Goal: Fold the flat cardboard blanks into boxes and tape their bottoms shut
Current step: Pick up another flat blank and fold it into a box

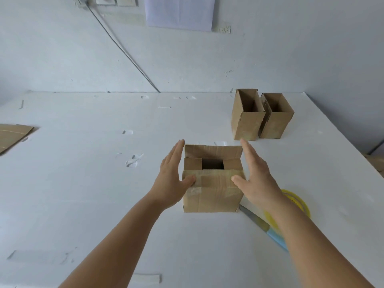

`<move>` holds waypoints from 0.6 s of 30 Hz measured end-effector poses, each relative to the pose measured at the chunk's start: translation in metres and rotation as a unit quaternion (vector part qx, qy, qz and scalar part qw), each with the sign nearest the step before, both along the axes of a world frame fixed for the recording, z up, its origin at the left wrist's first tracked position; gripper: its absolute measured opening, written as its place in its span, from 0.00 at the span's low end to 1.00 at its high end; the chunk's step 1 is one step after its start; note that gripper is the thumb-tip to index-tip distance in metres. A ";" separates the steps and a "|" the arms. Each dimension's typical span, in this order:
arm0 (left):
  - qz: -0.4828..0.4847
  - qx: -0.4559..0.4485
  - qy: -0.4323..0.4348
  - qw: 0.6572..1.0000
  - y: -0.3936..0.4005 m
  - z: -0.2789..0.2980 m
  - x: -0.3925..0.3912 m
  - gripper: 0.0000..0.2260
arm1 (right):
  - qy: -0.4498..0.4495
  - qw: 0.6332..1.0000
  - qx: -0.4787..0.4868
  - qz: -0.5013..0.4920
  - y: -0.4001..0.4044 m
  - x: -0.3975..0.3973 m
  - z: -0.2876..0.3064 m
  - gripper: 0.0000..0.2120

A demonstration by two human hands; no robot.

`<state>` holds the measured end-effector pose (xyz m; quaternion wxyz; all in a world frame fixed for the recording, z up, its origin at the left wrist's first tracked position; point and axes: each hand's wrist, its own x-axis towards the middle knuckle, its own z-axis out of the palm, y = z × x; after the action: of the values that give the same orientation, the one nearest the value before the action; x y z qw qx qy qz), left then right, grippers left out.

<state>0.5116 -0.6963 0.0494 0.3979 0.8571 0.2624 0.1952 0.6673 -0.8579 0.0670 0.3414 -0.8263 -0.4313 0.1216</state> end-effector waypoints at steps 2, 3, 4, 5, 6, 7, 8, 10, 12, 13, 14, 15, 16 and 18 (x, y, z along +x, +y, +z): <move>-0.016 0.032 0.010 0.999 0.003 0.005 0.002 0.39 | -0.036 0.999 -0.030 0.004 0.001 0.004 0.007 0.41; -0.017 0.050 0.013 0.999 0.004 0.006 0.002 0.38 | -0.063 0.997 -0.045 -0.004 0.001 0.006 0.008 0.39; -0.017 0.069 0.017 0.997 0.004 0.007 0.002 0.35 | -0.095 0.994 -0.056 -0.009 0.001 0.007 0.008 0.36; -0.019 0.097 0.023 0.995 0.004 0.007 0.002 0.31 | -0.126 0.990 -0.060 -0.011 0.001 0.008 0.005 0.31; -0.020 0.131 0.030 0.991 0.004 0.005 0.001 0.25 | -0.151 0.987 -0.059 -0.007 0.001 0.009 0.001 0.26; -0.019 0.165 0.037 0.985 0.005 0.003 0.000 0.21 | -0.169 0.984 -0.055 -0.002 0.001 0.009 -0.003 0.21; -0.018 0.194 0.043 0.980 0.005 0.000 -0.001 0.21 | -0.187 0.981 -0.050 0.005 0.001 0.009 -0.008 0.17; -0.033 0.244 0.056 0.968 0.005 -0.003 -0.003 0.24 | -0.222 0.974 -0.039 0.026 -0.001 0.006 -0.013 0.14; -0.066 0.288 0.090 0.951 0.002 0.000 -0.002 0.27 | -0.256 0.964 -0.052 0.041 -0.003 0.003 -0.015 0.18; -0.085 0.303 0.117 0.942 -0.002 0.005 0.000 0.30 | -0.261 0.962 -0.073 0.047 -0.003 0.001 -0.014 0.22; -0.098 0.313 0.145 0.933 -0.006 0.008 0.002 0.30 | -0.265 0.958 -0.094 0.050 -0.002 -0.001 -0.013 0.27; -0.109 0.319 0.172 0.926 -0.010 0.010 0.005 0.29 | -0.251 0.959 -0.125 0.051 -0.002 -0.003 -0.011 0.31; -0.121 0.321 0.196 0.919 -0.015 0.010 0.009 0.27 | -0.227 0.959 -0.159 0.052 -0.001 -0.004 -0.010 0.35; -0.143 0.320 0.230 0.908 -0.027 0.008 0.015 0.29 | -0.214 0.954 -0.202 0.056 0.000 -0.008 -0.008 0.33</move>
<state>0.5269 -0.7232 0.0576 0.0547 0.9879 0.1448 0.0071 0.6590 -0.8582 0.0586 0.0596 -0.8591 -0.5063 0.0457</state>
